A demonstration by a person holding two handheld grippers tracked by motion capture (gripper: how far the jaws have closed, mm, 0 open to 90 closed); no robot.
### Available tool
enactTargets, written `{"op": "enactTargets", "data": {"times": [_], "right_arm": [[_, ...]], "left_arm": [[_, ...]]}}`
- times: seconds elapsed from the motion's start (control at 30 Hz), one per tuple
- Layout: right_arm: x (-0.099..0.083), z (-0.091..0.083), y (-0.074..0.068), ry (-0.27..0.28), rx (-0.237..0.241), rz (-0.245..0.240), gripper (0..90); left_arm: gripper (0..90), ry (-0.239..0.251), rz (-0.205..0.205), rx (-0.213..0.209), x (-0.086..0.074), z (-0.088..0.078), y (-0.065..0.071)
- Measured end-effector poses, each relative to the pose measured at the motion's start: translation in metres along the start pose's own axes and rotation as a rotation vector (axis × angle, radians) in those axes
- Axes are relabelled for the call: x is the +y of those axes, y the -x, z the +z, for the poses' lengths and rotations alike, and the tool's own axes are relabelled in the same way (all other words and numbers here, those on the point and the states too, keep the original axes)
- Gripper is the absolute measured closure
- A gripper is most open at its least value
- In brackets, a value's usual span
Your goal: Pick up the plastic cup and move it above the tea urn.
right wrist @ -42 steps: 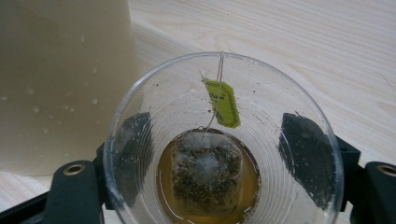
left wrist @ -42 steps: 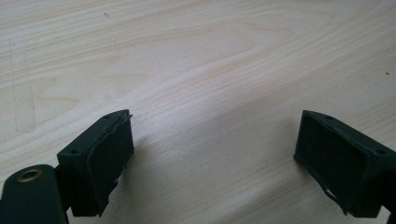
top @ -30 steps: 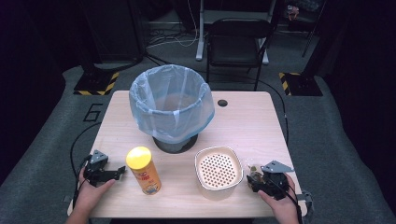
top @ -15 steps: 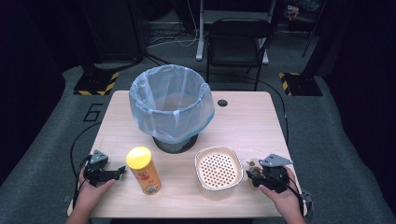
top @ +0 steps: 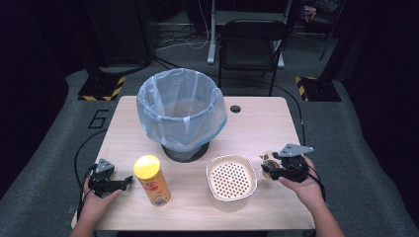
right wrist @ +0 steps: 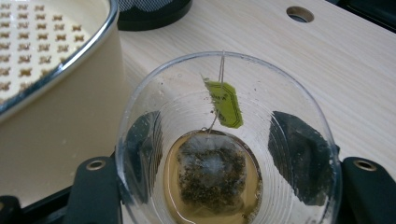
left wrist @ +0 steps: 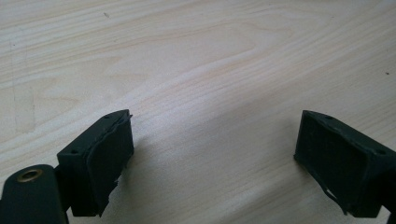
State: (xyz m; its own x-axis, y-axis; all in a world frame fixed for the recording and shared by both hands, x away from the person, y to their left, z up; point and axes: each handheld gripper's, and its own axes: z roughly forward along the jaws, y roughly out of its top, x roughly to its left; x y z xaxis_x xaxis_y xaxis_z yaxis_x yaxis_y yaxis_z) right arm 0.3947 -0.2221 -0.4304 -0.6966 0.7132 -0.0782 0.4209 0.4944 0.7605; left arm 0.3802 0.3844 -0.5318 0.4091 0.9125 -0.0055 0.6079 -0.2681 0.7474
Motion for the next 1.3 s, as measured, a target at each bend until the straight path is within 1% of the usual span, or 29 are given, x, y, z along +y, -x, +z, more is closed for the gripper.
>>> {"op": "enactTargets", "data": {"times": [0.07, 0.23, 0.33, 0.37, 0.4, 0.47, 0.5, 0.57, 0.6, 0.63, 0.77, 0.8, 0.83, 0.87, 0.9, 0.93, 1.1, 1.2, 1.3], "right_arm": [[0.006, 0.001, 0.004, 0.006, 0.01, -0.025, 34.8], [0.021, 0.005, 0.013, 0.031, 0.038, -0.049, 34.4], [0.027, 0.007, 0.016, 0.045, 0.059, -0.06, 34.5], [0.03, 0.008, 0.017, 0.05, 0.068, -0.073, 34.5], [0.032, 0.009, 0.017, 0.057, 0.073, -0.07, 34.5], [0.036, 0.01, 0.018, 0.055, 0.091, -0.085, 34.3], [0.037, 0.011, 0.017, 0.065, 0.085, -0.073, 34.3], [0.04, 0.012, 0.017, 0.047, 0.091, -0.101, 34.1], [0.042, 0.012, 0.017, 0.048, 0.084, -0.106, 34.2], [0.044, 0.012, 0.017, 0.047, 0.089, -0.121, 34.1], [0.05, 0.01, 0.015, 0.066, 0.077, -0.143, 34.1], [0.052, 0.009, 0.015, 0.07, 0.075, -0.167, 34.0], [0.054, 0.008, 0.013, 0.069, 0.069, -0.17, 34.0], [0.056, 0.007, 0.012, 0.071, 0.066, -0.187, 34.0], [0.057, 0.006, 0.01, 0.073, 0.054, -0.197, 34.0], [0.059, 0.005, 0.009, 0.075, 0.051, -0.217, 33.9], [0.069, -0.002, -0.002, 0.096, 0.013, -0.318, 33.9], [0.074, -0.005, -0.01, 0.104, -0.001, -0.381, 33.9], [0.079, -0.006, -0.016, 0.106, -0.008, -0.429, 33.9]], "left_arm": [[11.2, 0.0, 0.001, 0.0, 0.0, 0.0, 0.0], [11.2, 0.0, 0.0, 0.0, 0.0, 0.0, 0.0], [11.2, 0.0, -0.003, -0.001, 0.0, 0.0, 0.0], [11.2, 0.0, 0.001, 0.0, 0.0, 0.0, 0.0], [11.2, 0.0, 0.0, 0.0, 0.0, 0.0, 0.0], [11.2, 0.0, -0.001, 0.0, 0.0, 0.0, 0.0], [11.2, 0.0, 0.0, 0.0, 0.0, 0.0, 0.0], [11.2, 0.0, -0.002, -0.003, 0.0, 0.0, 0.0], [11.2, 0.001, -0.004, -0.001, 0.0, 0.0, 0.0], [11.2, 0.0, -0.003, -0.003, 0.0, 0.0, 0.0], [11.2, 0.0, 0.0, 0.0, 0.0, 0.0, 0.0], [11.2, 0.0, 0.0, 0.0, 0.0, 0.0, 0.0], [11.2, 0.0, -0.003, -0.003, 0.0, 0.0, 0.0], [11.2, -0.001, 0.001, 0.0, 0.0, 0.0, 0.0], [11.2, 0.0, -0.006, -0.004, 0.0, 0.0, 0.0], [11.2, 0.0, 0.001, 0.0, 0.0, 0.0, 0.0], [11.2, 0.0, 0.0, 0.0, 0.0, 0.0, 0.0], [11.2, 0.0, 0.0, 0.0, 0.0, 0.0, 0.0], [11.2, 0.0, 0.0, 0.0, 0.0, 0.0, 0.0]]}}
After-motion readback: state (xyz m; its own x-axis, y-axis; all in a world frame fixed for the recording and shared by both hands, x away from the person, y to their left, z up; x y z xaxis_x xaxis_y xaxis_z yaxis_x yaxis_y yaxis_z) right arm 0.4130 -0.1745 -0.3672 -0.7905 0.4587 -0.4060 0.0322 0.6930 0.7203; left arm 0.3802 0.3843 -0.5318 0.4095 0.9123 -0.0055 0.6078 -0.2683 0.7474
